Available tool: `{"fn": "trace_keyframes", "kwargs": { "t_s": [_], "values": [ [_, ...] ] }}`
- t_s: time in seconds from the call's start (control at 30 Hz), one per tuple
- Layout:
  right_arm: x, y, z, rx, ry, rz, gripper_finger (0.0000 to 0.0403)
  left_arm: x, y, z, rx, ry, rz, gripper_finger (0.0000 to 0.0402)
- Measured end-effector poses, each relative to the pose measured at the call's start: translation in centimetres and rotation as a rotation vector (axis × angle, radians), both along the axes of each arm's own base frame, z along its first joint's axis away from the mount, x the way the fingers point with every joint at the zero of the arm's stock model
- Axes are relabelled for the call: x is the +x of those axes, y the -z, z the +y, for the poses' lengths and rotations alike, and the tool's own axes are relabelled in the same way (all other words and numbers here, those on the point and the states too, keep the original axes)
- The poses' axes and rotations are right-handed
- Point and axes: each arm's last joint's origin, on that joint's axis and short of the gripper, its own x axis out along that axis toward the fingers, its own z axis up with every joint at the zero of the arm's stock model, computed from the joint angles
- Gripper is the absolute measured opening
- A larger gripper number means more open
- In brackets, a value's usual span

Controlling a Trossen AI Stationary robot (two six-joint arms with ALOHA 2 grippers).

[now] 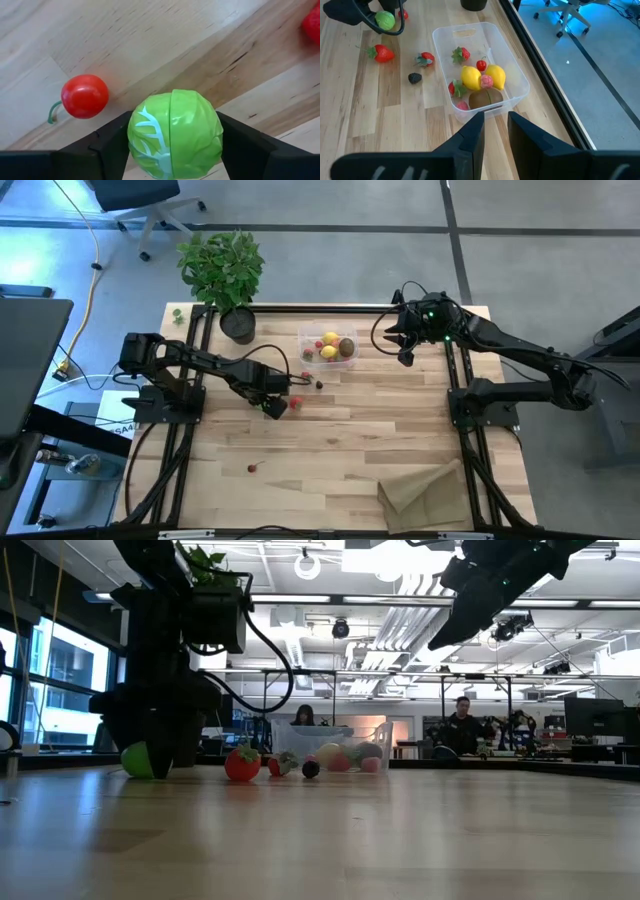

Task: Pick and placing Produce into tupperware
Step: Put the cabbage into the transparent bin

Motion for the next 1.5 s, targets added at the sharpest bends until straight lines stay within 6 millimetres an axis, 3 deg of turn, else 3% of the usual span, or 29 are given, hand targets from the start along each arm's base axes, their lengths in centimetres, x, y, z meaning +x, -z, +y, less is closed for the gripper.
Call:
{"fn": "trace_keyframes", "kwargs": {
  "t_s": [0.73, 0.97, 1.2, 1.5],
  "values": [
    [0.0, 0.0, 0.0, 0.0, 0.0, 0.0, 0.0076, 0.2, 0.0, 0.1, 0.019, -0.004, -0.019, 0.0235],
    [0.0, 0.0, 0.0, 0.0, 0.0, 0.0, 0.0076, 0.8, -0.9, 0.2, 0.045, 0.01, -0.047, 0.0233],
    [0.0, 0.0, 0.0, 0.0, 0.0, 0.0, 0.0076, 3.0, -4.3, 0.8, 0.151, 0.09, -0.085, 0.0234],
    [0.0, 0.0, 0.0, 0.0, 0.0, 0.0, 0.0076, 7.0, -12.7, 2.0, 0.422, 0.259, -0.27, 0.0236]
  ]
}}
